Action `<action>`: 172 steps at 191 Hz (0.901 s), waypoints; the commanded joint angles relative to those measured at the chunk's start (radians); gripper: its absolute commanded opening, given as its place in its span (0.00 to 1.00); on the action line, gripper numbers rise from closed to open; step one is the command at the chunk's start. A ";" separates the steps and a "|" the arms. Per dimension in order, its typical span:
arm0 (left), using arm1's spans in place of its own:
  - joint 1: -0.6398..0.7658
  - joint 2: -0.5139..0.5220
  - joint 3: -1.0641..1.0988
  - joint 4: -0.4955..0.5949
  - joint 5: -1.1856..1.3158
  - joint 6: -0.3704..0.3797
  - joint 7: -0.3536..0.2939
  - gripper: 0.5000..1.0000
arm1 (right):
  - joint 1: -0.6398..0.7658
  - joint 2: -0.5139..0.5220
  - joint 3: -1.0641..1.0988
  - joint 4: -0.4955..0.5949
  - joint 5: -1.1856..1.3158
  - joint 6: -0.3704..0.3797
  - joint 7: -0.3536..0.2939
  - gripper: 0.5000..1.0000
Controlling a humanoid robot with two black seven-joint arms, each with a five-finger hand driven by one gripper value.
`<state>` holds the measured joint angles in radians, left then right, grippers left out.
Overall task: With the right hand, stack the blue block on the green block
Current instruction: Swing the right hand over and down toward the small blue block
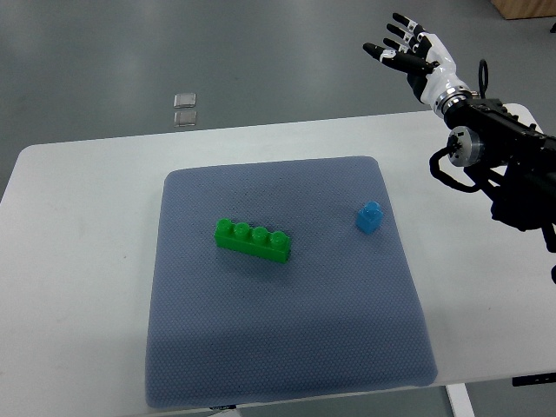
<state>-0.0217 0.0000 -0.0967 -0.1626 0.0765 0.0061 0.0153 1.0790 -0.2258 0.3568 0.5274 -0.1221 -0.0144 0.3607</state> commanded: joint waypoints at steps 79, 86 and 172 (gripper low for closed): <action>0.000 0.000 0.000 0.000 0.000 0.000 0.000 1.00 | 0.110 -0.136 -0.223 0.103 -0.372 0.131 0.044 0.82; 0.000 0.000 0.000 0.000 0.000 0.000 0.000 1.00 | 0.116 -0.147 -0.229 0.114 -0.446 0.151 0.064 0.82; 0.000 0.000 0.000 0.000 0.000 0.000 0.000 1.00 | 0.177 -0.290 -0.302 0.376 -1.194 0.301 0.165 0.82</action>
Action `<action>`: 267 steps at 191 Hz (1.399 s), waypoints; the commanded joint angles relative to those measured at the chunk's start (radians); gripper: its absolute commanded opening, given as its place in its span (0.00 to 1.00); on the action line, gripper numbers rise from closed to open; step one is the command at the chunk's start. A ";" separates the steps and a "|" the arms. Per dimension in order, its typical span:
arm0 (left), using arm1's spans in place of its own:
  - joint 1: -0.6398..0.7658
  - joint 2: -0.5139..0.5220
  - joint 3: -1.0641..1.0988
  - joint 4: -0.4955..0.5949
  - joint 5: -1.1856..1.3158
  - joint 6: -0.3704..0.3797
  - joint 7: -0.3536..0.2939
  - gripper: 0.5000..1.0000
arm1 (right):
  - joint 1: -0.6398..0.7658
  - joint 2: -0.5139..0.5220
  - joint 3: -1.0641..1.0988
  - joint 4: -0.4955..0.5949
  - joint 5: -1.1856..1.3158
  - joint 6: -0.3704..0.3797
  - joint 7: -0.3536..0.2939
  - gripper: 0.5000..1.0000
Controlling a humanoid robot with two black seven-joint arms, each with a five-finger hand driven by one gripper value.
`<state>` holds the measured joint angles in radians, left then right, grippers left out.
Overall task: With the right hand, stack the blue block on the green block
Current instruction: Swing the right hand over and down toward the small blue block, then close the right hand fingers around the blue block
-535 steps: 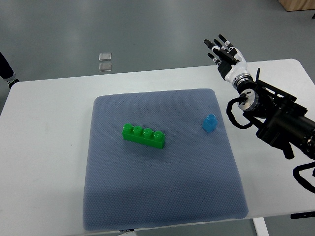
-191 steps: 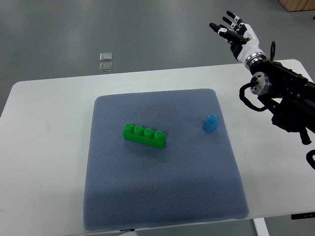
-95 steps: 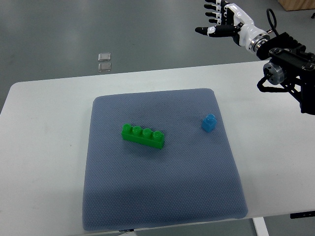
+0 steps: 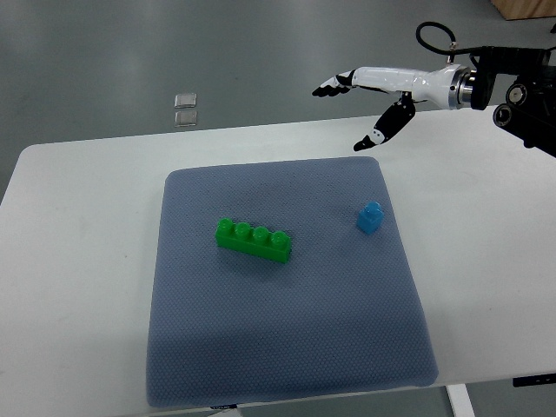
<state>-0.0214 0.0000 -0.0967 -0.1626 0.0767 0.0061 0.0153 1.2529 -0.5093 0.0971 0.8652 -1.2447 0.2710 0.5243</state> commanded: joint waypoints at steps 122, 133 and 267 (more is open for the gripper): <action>0.000 0.000 0.000 0.000 0.000 0.000 0.000 1.00 | -0.041 0.008 -0.192 0.021 -0.191 -0.015 -0.090 0.81; 0.000 0.000 0.000 0.000 0.000 0.000 0.000 1.00 | -0.059 0.009 -0.192 0.020 -0.191 -0.019 -0.106 0.81; 0.000 0.000 0.000 0.000 0.000 0.000 0.000 1.00 | -0.107 0.048 -0.186 0.008 -0.176 -0.098 -0.218 0.81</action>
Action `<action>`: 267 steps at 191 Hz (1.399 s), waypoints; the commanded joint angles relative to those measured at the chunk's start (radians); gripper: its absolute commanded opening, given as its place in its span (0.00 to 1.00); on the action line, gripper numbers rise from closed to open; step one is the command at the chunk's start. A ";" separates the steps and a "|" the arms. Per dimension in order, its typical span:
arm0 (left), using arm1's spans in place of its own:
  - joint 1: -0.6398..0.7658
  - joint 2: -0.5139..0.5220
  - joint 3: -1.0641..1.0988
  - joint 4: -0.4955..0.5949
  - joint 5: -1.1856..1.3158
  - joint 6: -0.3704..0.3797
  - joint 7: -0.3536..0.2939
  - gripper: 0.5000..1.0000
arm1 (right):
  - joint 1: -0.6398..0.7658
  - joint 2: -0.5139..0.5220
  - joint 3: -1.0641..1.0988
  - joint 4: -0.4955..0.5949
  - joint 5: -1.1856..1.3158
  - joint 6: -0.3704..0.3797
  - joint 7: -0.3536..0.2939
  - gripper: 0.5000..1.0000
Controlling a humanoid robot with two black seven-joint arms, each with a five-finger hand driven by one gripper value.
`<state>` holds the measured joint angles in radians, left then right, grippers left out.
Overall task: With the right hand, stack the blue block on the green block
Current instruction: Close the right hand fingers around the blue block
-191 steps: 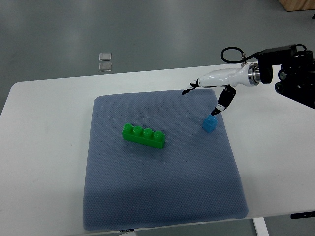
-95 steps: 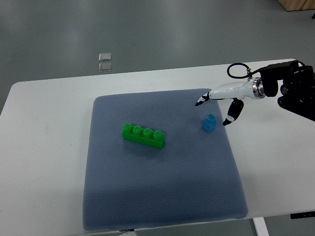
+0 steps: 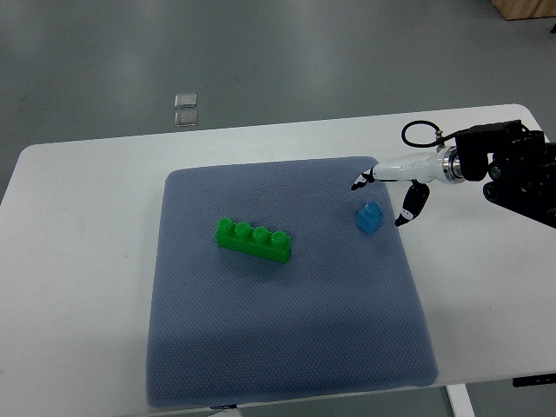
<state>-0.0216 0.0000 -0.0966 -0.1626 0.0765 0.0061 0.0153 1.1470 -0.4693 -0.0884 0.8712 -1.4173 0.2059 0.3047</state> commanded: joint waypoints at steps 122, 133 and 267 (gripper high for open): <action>0.000 0.000 0.000 0.000 0.000 0.000 0.000 1.00 | 0.002 0.011 -0.007 0.048 -0.075 -0.065 0.013 0.80; 0.000 0.000 0.000 0.000 0.000 0.000 0.000 1.00 | 0.005 0.006 -0.008 0.065 -0.075 -0.062 0.016 0.80; 0.000 0.000 0.000 0.000 0.000 0.000 0.000 1.00 | 0.004 -0.005 -0.028 0.069 -0.080 -0.051 0.027 0.53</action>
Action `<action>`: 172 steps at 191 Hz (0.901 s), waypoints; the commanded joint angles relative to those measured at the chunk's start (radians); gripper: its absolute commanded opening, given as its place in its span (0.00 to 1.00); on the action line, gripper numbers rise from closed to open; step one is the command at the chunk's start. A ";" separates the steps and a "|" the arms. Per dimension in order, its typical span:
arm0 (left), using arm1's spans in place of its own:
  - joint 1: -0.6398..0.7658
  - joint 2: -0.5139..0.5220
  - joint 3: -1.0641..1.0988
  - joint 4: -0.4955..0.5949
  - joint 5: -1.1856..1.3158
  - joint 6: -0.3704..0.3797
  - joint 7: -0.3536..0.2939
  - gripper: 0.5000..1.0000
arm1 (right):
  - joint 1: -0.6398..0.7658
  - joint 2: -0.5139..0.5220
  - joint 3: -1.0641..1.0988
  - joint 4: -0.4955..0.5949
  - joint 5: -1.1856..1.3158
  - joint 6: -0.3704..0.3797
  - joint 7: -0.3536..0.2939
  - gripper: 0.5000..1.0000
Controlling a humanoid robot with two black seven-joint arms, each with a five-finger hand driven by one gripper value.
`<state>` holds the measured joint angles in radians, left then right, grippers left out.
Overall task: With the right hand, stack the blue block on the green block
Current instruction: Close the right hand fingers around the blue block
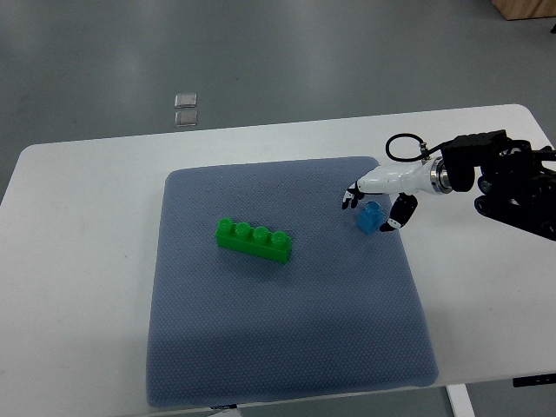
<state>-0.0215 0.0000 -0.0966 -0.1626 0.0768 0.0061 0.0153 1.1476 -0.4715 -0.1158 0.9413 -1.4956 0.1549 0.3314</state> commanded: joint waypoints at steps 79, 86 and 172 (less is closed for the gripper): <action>0.000 0.000 0.000 0.000 0.000 0.000 0.000 1.00 | 0.009 -0.013 -0.018 -0.001 -0.005 -0.001 0.003 0.38; 0.000 0.000 0.000 0.000 0.000 0.000 0.000 1.00 | 0.009 -0.013 -0.018 -0.001 -0.005 -0.001 0.008 0.38; 0.000 0.000 0.000 0.000 0.000 0.000 0.000 1.00 | 0.007 -0.007 -0.018 -0.001 -0.005 -0.001 0.015 0.39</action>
<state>-0.0215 0.0000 -0.0966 -0.1626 0.0765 0.0061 0.0153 1.1565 -0.4780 -0.1320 0.9403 -1.5002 0.1534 0.3467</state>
